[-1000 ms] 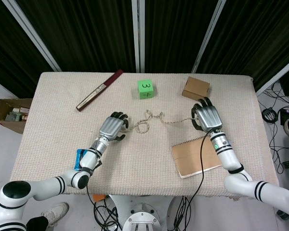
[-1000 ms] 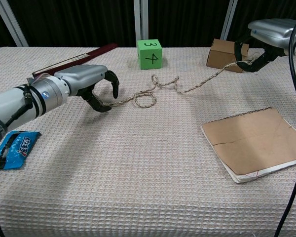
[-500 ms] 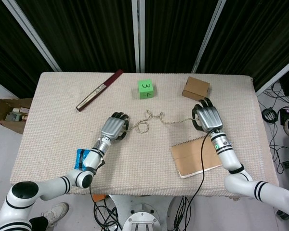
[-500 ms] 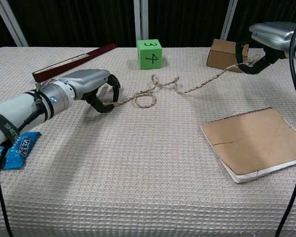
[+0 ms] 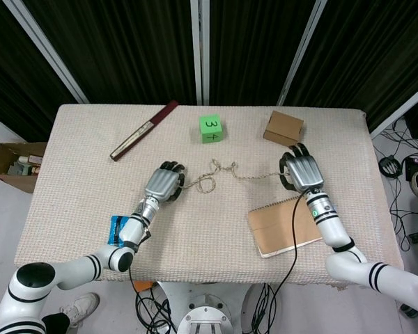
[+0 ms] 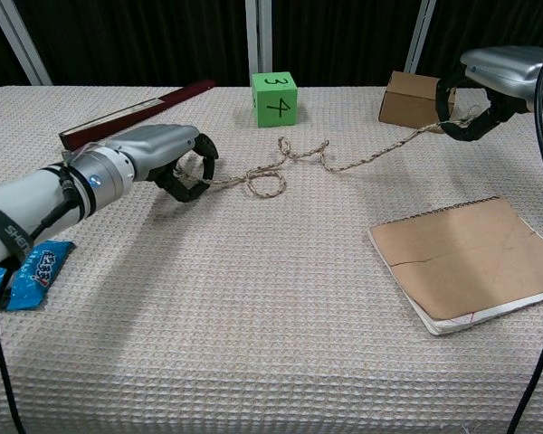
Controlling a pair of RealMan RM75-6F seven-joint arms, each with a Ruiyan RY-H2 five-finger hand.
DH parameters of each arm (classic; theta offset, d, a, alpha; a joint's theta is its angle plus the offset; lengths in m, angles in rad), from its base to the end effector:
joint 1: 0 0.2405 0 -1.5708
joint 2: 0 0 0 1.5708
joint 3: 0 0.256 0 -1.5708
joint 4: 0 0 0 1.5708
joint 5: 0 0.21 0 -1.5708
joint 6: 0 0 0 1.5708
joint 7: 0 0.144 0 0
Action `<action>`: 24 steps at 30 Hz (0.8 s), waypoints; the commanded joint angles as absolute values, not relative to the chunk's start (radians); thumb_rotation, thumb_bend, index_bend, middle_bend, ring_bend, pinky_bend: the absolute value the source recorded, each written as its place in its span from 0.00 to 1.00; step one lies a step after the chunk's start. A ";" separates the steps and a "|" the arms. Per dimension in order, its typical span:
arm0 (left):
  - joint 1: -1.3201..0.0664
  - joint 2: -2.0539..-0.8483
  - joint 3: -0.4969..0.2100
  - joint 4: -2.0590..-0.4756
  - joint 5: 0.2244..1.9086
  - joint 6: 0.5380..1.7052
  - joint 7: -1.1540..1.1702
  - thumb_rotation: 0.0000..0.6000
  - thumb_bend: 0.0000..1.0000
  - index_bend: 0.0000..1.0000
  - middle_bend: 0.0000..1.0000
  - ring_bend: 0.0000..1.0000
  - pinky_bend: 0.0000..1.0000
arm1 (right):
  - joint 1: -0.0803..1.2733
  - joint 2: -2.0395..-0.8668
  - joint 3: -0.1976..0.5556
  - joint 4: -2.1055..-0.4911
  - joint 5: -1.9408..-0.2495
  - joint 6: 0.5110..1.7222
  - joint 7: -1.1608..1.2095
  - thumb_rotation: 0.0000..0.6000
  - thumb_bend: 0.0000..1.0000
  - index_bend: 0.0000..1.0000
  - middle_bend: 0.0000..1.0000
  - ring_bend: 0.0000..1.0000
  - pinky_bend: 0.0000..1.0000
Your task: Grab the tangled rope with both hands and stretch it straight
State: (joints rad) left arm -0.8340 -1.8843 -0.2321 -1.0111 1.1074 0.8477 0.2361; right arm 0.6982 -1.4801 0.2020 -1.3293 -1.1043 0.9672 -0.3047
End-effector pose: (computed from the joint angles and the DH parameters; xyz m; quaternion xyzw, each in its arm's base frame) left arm -0.1417 0.3758 -0.0957 -0.7332 -0.4051 -0.3566 0.4136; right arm -0.2033 -0.3769 0.0319 0.7089 -0.3566 0.3408 0.5041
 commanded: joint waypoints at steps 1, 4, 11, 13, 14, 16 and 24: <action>-0.813 -1.860 -0.229 -1.035 1.123 0.879 0.218 1.00 0.55 0.59 0.19 0.11 0.13 | 0.691 -1.469 0.198 -1.338 -1.111 0.975 -0.301 1.00 0.49 0.69 0.36 0.12 0.12; -0.775 -1.814 -0.216 -1.076 1.152 0.932 0.191 1.00 0.55 0.59 0.19 0.11 0.13 | 0.672 -1.442 0.194 -1.358 -1.120 0.995 -0.292 1.00 0.50 0.69 0.36 0.12 0.12; -0.657 -1.677 -0.191 -1.183 1.200 1.068 0.105 1.00 0.57 0.60 0.20 0.11 0.13 | 0.593 -1.347 0.184 -1.425 -1.138 1.075 -0.240 1.00 0.50 0.69 0.36 0.12 0.12; -0.621 -1.637 -0.189 -1.213 1.206 1.105 0.077 1.00 0.57 0.60 0.21 0.11 0.13 | 0.564 -1.318 0.181 -1.442 -1.138 1.098 -0.215 1.00 0.50 0.69 0.36 0.12 0.12; -0.602 -1.614 -0.187 -1.231 1.208 1.124 0.063 1.00 0.57 0.60 0.21 0.11 0.13 | 0.548 -1.303 0.180 -1.448 -1.135 1.107 -0.195 1.00 0.50 0.69 0.36 0.12 0.12; -0.573 -1.581 -0.185 -1.253 1.211 1.152 0.044 1.00 0.57 0.60 0.22 0.11 0.13 | 0.524 -1.282 0.180 -1.453 -1.130 1.118 -0.162 1.00 0.50 0.69 0.36 0.12 0.12; -0.485 -1.510 -0.183 -1.246 1.185 1.192 -0.030 1.00 0.58 0.61 0.23 0.11 0.13 | 0.440 -1.258 0.158 -1.386 -1.117 1.122 -0.039 1.00 0.51 0.69 0.36 0.12 0.12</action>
State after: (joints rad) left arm -0.4940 -1.5175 -0.1840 -1.2545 1.1929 1.1950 -0.0180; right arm 0.4585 -1.2589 0.1657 -1.4090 -1.1216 1.1244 -0.0639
